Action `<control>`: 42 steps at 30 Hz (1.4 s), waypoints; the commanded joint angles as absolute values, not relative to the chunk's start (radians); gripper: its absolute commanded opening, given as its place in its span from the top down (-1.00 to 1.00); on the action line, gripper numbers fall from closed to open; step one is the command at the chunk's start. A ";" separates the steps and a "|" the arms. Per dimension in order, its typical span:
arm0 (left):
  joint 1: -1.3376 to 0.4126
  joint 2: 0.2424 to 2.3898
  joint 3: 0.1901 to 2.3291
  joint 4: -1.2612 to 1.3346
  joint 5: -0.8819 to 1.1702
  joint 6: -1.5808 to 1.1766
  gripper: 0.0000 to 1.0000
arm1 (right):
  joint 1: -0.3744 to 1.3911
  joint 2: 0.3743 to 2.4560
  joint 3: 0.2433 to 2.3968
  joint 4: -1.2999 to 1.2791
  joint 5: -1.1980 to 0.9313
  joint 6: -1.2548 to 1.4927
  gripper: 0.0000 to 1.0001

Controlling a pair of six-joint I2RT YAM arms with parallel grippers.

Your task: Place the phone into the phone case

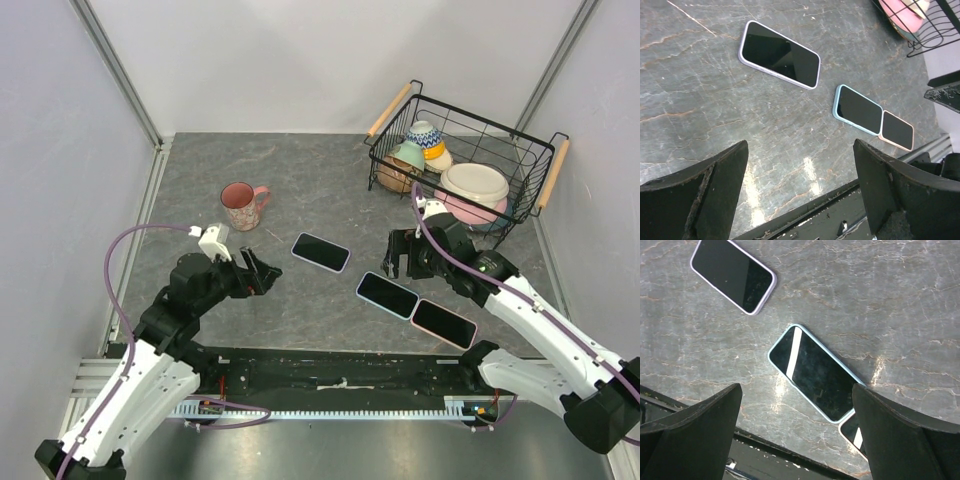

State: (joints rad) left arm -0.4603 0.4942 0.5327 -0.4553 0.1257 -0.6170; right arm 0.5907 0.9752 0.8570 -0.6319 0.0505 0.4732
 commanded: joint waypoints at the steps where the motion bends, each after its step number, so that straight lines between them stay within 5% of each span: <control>1: -0.460 0.540 0.601 -0.457 0.057 -0.551 -0.85 | 0.588 0.986 0.859 -0.652 0.130 0.462 -0.96; 31: -0.460 0.808 0.650 -0.414 -0.524 -0.684 -0.82 | 0.552 1.192 0.858 -0.695 0.647 0.620 -0.96; 42: -0.460 0.880 0.630 -0.414 -0.652 -0.736 -0.83 | 0.486 1.305 0.856 -0.651 0.627 0.644 -0.96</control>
